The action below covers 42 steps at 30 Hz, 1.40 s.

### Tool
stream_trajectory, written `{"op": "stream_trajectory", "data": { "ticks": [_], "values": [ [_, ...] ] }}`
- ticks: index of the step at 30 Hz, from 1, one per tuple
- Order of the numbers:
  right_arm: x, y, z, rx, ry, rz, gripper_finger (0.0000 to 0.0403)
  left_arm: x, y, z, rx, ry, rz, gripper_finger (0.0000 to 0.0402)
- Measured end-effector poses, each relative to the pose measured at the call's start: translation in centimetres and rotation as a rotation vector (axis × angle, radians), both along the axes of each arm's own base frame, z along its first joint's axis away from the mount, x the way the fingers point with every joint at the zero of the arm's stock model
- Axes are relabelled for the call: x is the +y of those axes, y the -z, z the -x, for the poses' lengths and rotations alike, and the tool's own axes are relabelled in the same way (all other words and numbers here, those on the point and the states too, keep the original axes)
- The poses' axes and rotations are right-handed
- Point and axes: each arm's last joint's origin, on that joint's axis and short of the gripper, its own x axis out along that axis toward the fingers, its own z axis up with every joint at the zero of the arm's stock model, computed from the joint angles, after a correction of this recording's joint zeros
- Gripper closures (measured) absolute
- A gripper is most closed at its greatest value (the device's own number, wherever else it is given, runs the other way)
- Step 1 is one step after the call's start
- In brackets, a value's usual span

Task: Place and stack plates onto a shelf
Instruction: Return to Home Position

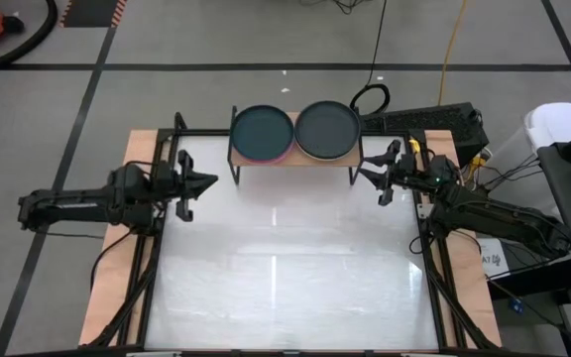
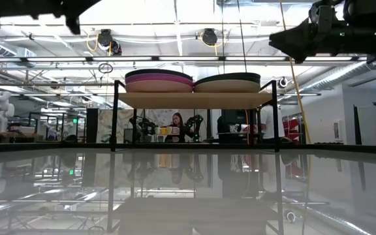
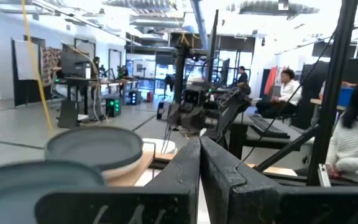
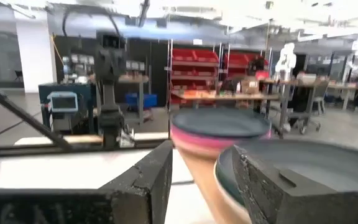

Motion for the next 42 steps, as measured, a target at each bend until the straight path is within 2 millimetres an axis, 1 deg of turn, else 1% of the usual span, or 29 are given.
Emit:
{"op": "stream_trajectory", "data": {
  "ticks": [4, 9, 14, 19, 25, 28, 36, 38, 42],
  "values": [
    [0.0, -0.4, 0.1, -0.04, 0.0, 0.027, 0.0257, 0.0, 1.8, 0.8, 0.001, -0.032, 0.013, 0.0385],
    [0.0, -0.6, 0.3, -0.061, 0.004, -0.008, 0.0257, 0.0, 3.1, 1.1, 0.012, -0.052, 0.006, 0.0385],
    [0.2, -0.1, 1.6, 0.003, 0.045, -0.058, 0.0257, 0.0, 3.9, 1.5, 0.018, -0.051, 0.008, 0.0385],
    [0.9, 0.0, 2.9, 0.022, 0.058, -0.075, 0.0257, -0.1, 5.9, 2.1, 0.024, -0.05, 0.016, 0.0385],
    [1.9, -0.3, 4.0, -0.01, -0.034, -0.043, 0.0257, -0.2, 7.7, 2.9, -0.096, -0.052, 0.002, 0.0385],
    [2.3, -0.3, 4.4, -0.014, -0.048, -0.056, 0.0257, -0.1, 8.3, 3.2, -0.133, -0.063, -0.002, 0.0385],
    [3.1, 0.5, 5.6, 0.022, -0.047, -0.087, 0.0257, 0.2, 8.8, 3.2, -0.097, -0.084, 0.026, 0.0385],
    [3.2, 0.6, 5.6, 0.028, -0.057, -0.104, 0.0257, 0.2, 9.0, 3.2, -0.068, -0.087, 0.022, 0.0385],
    [3.3, 1.0, 5.5, 0.04, -0.149, -0.12, 0.0257, 0.2, 9.8, 3.0, 0.011, -0.087, 0.038, 0.0385]
  ]
}}
